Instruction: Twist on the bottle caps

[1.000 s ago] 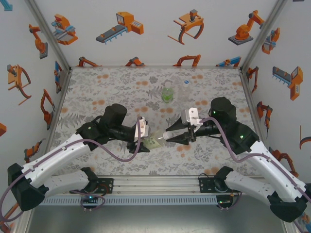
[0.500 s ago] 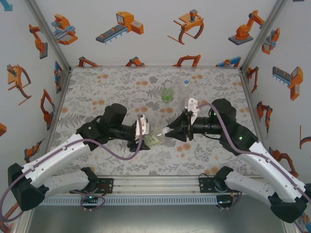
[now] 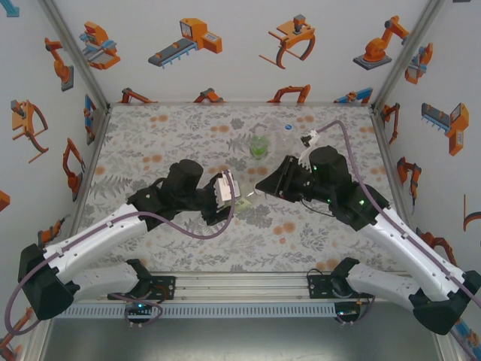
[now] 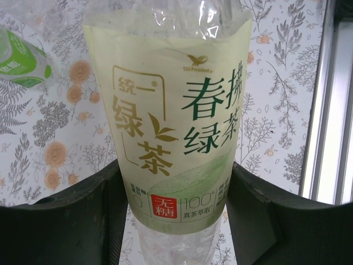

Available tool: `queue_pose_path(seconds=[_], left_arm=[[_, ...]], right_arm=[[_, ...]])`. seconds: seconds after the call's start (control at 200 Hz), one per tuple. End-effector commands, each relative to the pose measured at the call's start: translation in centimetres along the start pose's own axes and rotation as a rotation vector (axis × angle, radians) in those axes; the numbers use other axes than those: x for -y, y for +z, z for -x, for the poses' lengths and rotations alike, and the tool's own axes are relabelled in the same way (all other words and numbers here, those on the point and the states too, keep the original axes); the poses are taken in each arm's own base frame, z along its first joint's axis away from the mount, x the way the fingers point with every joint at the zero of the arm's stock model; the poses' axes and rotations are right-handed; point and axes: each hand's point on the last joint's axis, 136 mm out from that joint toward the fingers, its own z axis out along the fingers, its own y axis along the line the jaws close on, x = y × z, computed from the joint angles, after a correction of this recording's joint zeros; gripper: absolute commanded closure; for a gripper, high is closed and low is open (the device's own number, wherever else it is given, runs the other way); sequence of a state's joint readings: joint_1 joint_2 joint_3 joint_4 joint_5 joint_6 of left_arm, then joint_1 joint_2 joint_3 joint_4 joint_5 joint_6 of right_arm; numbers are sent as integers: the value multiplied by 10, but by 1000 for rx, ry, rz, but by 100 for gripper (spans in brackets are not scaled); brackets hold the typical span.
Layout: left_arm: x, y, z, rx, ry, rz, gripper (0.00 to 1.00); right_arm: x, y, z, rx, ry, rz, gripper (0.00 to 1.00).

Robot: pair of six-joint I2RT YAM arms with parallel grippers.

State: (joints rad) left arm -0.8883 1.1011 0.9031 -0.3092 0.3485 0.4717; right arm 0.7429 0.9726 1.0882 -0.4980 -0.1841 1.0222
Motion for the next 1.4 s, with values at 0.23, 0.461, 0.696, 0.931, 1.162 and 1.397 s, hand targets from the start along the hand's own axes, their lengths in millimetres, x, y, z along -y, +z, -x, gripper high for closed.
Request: queue_pose_path(seconds=[0.23,0.461,0.696,0.931,1.162,1.397], left_arm=[[-14,-13,20,52,-1,95,28],[-30,-28,13,31,-43,220,12],[-48,-56,-7,7,-130,374,12],[-44,-76,-14,48,-208,397,12],[-40,-84,-20,73,-256,408,12],[-38,-88,-21,73,-263,414,12]], right_arm=[[3,1,14,27,51,-87,100],[16,19,34,39,-165,-226,100],[26,50,77,43,-438,-416,100],[45,80,129,36,-556,-518,100],[75,103,174,21,-556,-567,100],[107,119,201,-13,-526,-607,100]])
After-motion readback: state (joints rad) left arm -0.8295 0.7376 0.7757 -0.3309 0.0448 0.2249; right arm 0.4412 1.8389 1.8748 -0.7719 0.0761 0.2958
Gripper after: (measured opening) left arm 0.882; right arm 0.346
